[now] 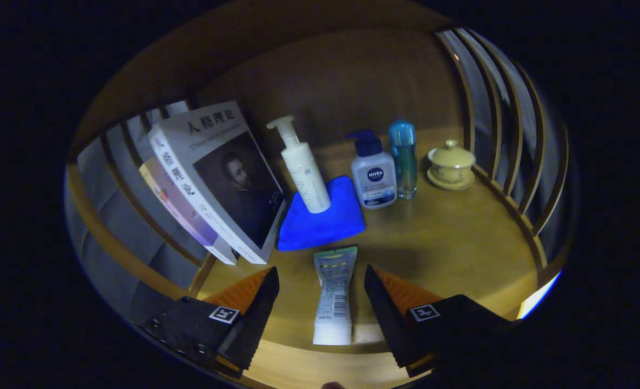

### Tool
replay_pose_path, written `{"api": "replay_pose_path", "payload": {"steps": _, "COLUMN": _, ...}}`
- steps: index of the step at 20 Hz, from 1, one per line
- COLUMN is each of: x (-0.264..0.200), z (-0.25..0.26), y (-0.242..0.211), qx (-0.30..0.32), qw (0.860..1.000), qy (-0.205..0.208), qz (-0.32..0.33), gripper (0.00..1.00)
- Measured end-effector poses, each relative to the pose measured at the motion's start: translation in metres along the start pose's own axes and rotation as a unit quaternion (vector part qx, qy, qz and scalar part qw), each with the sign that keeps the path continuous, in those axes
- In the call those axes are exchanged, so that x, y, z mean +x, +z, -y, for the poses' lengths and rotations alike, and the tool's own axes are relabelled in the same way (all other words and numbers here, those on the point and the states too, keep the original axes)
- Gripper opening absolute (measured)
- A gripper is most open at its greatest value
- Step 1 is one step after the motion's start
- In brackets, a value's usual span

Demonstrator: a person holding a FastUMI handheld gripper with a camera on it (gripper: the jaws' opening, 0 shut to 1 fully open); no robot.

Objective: Pull open the drawer, take out the items inside it, and place them on the countertop above the cabinet.

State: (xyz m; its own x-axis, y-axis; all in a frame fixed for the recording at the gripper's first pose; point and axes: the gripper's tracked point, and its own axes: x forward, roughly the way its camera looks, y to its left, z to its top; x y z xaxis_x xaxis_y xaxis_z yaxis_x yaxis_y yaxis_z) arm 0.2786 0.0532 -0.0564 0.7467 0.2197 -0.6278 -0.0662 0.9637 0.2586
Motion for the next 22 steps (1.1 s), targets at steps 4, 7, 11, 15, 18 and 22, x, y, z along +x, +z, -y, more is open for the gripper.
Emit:
{"api": "replay_pose_path", "payload": {"steps": 4, "x": -0.046, "z": -0.011, "y": -0.016, "qx": -0.043, "qw": 0.997, "qy": 0.002, "qz": 0.065, "gripper": 0.98}}
{"api": "replay_pose_path", "payload": {"steps": 7, "x": -0.080, "z": -0.021, "y": -0.035, "qx": -0.059, "qw": 0.993, "qy": 0.013, "qz": 0.098, "gripper": 0.98}}
{"api": "replay_pose_path", "payload": {"steps": 11, "x": -0.118, "z": -0.025, "y": -0.051, "qx": -0.079, "qw": 0.987, "qy": 0.010, "qz": 0.141, "gripper": 0.98}}
{"api": "replay_pose_path", "payload": {"steps": 15, "x": -0.155, "z": -0.041, "y": -0.077, "qx": -0.080, "qw": 0.982, "qy": 0.024, "qz": 0.172, "gripper": 0.98}}
{"api": "replay_pose_path", "payload": {"steps": 18, "x": -0.178, "z": -0.045, "y": -0.108, "qx": -0.091, "qw": 0.977, "qy": 0.021, "qz": 0.191, "gripper": 0.98}}
{"api": "replay_pose_path", "payload": {"steps": 22, "x": -0.203, "z": -0.044, "y": -0.147, "qx": -0.107, "qw": 0.967, "qy": 0.003, "qz": 0.231, "gripper": 0.98}}
